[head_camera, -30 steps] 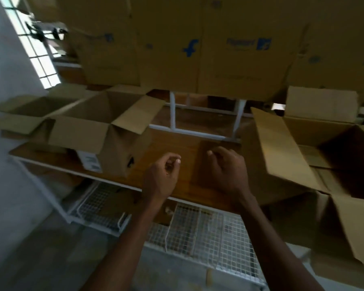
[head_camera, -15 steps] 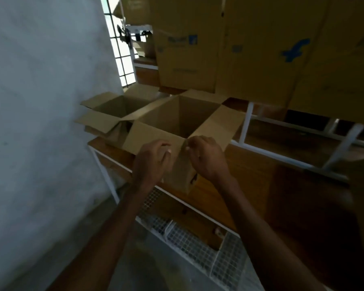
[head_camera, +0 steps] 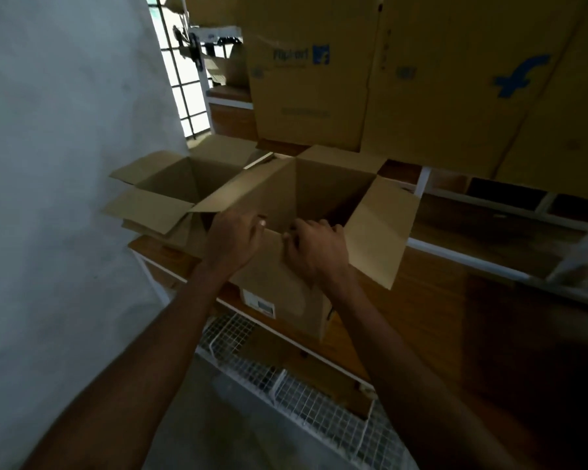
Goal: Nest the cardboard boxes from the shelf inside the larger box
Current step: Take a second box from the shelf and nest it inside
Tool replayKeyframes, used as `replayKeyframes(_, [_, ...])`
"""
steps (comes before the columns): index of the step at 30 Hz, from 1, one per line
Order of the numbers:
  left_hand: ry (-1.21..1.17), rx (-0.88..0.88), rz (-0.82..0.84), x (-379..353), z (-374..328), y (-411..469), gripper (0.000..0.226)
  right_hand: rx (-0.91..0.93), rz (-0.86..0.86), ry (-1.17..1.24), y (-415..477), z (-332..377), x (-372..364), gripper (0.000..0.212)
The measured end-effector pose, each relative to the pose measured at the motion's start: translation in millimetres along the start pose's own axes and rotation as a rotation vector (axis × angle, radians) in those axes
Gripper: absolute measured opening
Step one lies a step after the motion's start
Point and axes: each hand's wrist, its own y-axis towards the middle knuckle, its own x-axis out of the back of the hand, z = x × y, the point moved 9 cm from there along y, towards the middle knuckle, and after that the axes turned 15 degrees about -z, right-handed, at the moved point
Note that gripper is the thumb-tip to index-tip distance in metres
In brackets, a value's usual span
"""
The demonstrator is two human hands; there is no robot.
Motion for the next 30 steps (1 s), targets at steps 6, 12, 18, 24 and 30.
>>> replayKeyframes(6, [-0.053,-0.128,0.059,-10,11,-1,0.023,0.024,0.136,-0.126,-2,8,-17,0.027])
replayKeyframes(12, [-0.016,-0.262,0.176,-16,14,-7,0.04,-0.028,0.185,-0.199,-3,17,-13,0.017])
replayKeyframes(18, [-0.028,-0.302,0.255,-4,7,-14,0.036,-0.076,0.171,-0.201,-20,30,11,0.017])
replayKeyframes(24, [-0.138,-0.273,0.169,37,-10,-16,0.028,-0.067,0.067,-0.223,-35,52,63,0.011])
replayKeyframes(30, [-0.193,-0.34,-0.01,92,-59,-16,0.026,-0.06,-0.087,-0.338,-54,65,139,0.015])
